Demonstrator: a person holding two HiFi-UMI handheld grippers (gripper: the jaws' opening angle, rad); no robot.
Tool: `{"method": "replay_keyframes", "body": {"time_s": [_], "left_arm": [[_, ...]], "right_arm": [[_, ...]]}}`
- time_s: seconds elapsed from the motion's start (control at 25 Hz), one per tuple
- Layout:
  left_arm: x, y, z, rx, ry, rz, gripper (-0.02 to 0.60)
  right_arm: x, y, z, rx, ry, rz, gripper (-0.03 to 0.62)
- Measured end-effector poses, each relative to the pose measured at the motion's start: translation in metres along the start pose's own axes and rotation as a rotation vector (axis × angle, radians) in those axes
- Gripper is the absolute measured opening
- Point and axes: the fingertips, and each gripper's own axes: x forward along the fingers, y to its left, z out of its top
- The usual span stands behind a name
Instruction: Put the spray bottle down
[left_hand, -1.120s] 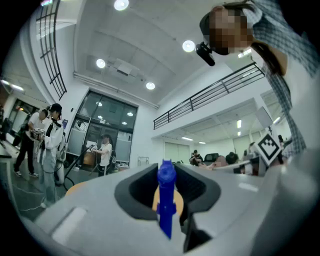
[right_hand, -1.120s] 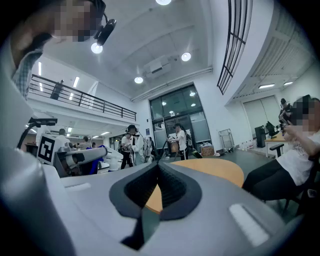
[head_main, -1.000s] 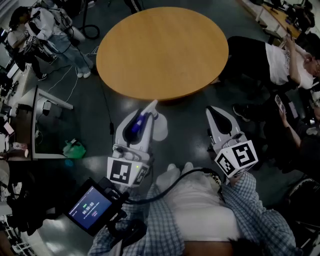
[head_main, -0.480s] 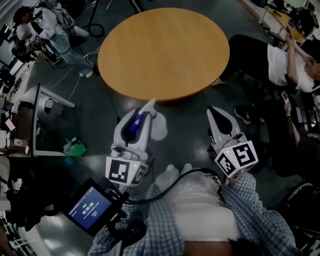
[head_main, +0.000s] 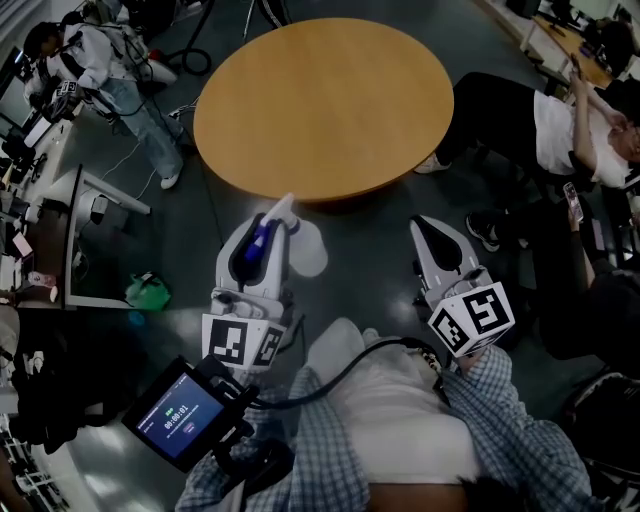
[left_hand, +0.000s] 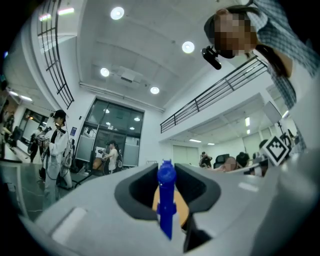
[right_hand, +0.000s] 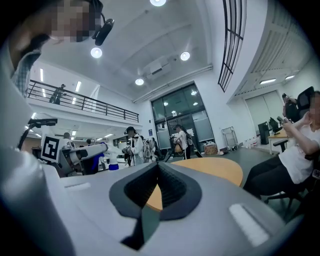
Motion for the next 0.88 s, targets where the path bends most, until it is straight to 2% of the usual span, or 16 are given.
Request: {"method": "replay_keyframes", "body": {"time_s": [0.48, 0.68, 0.88], "left_arm": [[0.025, 0.015, -0.01, -0.006, -0.007, 0.012, 0.103], [0.057, 0.051, -0.019, 0.003, 0.01, 0.012, 0.103], [0.082, 0.078, -0.021, 0.039, 0.024, -0.037, 0.103]], "right_arm": [[0.014, -0.018, -0.007, 0.002, 0.02, -0.009, 0.005], [0.065, -0.027, -0.006, 0.01, 0.023, -0.007, 0.005], [0.117, -0.034, -0.002, 0.013, 0.03, -0.018, 0.005]]}}
